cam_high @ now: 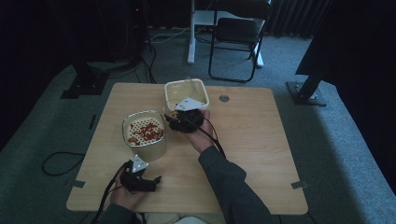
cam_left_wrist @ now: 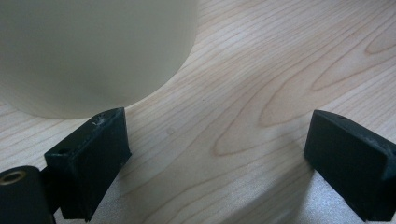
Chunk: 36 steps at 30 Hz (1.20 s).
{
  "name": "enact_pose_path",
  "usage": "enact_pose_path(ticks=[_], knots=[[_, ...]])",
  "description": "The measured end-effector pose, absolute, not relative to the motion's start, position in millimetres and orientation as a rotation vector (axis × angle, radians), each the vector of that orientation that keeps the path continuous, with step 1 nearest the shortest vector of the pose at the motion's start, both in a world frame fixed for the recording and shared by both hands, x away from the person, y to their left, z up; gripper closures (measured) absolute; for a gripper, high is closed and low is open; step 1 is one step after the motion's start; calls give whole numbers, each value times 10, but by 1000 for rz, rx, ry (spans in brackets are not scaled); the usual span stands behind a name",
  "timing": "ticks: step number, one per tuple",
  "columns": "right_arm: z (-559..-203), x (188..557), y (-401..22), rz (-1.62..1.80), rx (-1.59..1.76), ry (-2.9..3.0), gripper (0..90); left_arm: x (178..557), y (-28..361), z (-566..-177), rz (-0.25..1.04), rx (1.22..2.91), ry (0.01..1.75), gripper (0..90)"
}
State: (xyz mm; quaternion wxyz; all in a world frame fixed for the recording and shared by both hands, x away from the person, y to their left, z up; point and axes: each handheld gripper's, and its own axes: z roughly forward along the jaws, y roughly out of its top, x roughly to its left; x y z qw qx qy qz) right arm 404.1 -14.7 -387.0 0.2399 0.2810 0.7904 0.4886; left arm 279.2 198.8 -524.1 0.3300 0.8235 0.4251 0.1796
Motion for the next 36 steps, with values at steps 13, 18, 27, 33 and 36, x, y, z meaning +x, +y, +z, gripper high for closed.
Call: enact_pose_path(ticks=[13,18,27,33,36], knots=[[-3725,4128,124,1215,694,2193,416,2791,1987,-5242,467,2153,1112,69],[-3690,4164,200,1133,644,2197,412,2791,1988,-5241,469,2154,1111,69],[-3681,4137,319,999,529,2186,425,2790,1988,-5241,469,2154,1111,69],[-3658,4118,398,894,446,2168,436,2790,1988,-5241,467,2155,1112,69],[-3649,4113,421,859,414,2162,436,2790,1988,-5241,469,2155,1112,69]])
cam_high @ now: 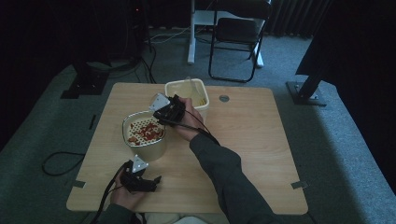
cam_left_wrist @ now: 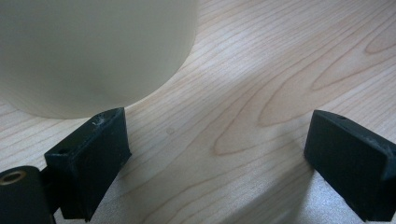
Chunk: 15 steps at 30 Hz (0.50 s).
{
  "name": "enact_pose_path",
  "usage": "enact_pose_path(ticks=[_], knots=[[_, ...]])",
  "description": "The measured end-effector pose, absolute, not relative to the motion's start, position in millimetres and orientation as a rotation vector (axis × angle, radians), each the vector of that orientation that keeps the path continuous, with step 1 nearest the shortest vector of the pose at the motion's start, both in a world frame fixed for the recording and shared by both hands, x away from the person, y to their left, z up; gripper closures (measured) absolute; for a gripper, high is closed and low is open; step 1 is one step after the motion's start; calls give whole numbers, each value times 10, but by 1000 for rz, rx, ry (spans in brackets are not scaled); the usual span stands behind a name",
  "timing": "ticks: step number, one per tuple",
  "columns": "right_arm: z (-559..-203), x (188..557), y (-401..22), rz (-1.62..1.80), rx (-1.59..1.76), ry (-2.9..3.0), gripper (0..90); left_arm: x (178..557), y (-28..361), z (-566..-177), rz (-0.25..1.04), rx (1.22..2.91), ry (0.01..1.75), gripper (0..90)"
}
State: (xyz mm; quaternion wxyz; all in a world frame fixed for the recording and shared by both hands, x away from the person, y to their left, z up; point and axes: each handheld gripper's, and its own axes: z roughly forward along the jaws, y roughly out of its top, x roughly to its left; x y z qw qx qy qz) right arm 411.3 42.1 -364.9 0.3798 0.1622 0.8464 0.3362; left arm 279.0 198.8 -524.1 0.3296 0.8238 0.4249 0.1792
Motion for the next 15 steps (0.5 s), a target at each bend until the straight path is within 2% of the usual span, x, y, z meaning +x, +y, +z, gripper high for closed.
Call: enact_pose_path(ticks=[15], knots=[[-3627,4145,484,734,313,2168,448,2787,1989,-5241,466,2156,1110,69]])
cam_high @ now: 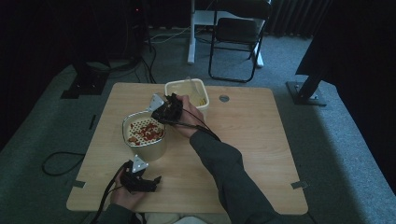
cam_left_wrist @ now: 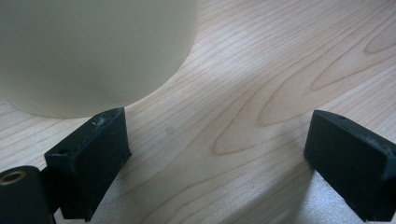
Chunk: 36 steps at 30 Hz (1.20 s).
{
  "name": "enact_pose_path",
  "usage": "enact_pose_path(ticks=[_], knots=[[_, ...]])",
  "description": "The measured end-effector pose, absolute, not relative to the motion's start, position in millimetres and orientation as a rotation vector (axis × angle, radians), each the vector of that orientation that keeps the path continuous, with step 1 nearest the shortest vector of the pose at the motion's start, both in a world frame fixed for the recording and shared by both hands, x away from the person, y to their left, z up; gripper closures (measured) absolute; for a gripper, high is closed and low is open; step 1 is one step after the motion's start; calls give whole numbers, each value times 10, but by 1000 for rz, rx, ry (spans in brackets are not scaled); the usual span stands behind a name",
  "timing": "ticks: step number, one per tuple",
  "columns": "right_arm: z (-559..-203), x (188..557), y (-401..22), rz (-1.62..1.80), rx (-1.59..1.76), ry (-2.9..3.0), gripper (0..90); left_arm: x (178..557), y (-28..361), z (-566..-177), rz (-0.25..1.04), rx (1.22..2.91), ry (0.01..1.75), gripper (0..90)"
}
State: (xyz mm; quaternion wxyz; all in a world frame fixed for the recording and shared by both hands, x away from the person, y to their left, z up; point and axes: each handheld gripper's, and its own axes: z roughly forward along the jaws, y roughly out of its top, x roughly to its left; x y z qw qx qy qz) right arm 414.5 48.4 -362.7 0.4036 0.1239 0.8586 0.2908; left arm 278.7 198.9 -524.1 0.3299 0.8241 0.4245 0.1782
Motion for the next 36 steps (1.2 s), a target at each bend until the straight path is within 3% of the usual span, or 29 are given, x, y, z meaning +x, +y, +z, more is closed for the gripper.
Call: enact_pose_path(ticks=[36], knots=[[-3826,3864,781,154,-286,1839,488,2786,1989,-5239,463,2157,1110,69]])
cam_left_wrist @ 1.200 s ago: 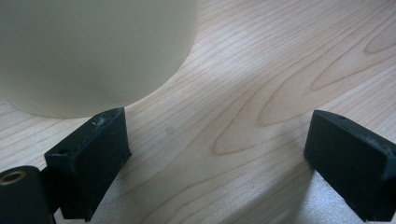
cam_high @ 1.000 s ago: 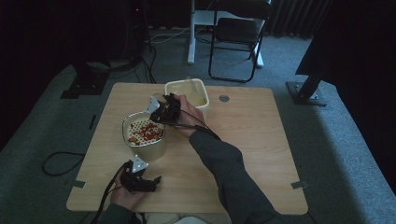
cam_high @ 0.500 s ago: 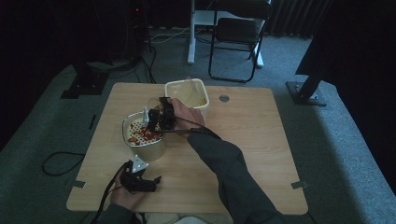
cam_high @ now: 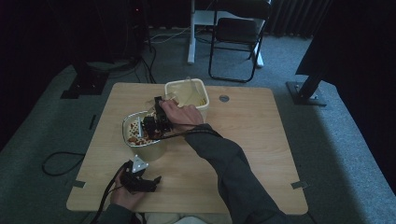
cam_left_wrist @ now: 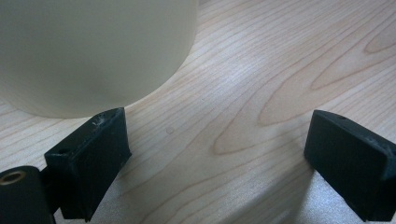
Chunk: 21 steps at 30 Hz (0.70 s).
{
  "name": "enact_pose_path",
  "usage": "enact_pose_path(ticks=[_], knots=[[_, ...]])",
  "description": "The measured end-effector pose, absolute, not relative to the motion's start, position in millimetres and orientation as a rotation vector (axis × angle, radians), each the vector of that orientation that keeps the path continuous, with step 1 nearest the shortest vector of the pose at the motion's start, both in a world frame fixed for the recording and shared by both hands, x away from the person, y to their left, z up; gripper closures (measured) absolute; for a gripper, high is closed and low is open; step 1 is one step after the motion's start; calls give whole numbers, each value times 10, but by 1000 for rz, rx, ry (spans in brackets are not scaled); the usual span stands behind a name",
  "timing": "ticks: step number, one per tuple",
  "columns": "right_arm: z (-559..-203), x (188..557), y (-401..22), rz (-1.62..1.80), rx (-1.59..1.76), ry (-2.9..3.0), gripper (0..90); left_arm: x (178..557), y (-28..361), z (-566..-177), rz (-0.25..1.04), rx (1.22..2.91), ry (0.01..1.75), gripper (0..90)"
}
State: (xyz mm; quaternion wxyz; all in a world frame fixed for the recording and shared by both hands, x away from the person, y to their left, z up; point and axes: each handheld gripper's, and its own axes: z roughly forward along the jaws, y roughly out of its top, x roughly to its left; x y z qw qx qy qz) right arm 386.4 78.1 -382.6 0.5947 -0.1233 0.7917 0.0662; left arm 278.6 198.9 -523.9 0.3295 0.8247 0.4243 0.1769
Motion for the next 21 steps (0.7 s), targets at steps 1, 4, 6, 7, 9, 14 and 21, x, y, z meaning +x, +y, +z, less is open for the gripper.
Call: enact_pose_path(ticks=[1,4,6,7,9,14,21], knots=[[-3829,3861,785,134,-309,1820,489,2785,1989,-5238,462,2158,1110,69],[-3819,3855,792,99,-338,1784,491,2785,1989,-5239,462,2157,1110,69],[-3814,3850,791,76,-369,1752,492,2785,1989,-5239,462,2157,1111,69],[-3812,3849,790,68,-382,1742,493,2785,1987,-5240,459,2155,1112,69],[-3818,3845,789,44,-404,1718,494,2784,1987,-5240,458,2155,1112,69],[-3828,3802,804,0,-472,1657,497,2784,1986,-5242,462,2153,1113,69],[-3806,3787,819,-15,-511,1608,498,2784,1986,-5241,461,2153,1112,69]])
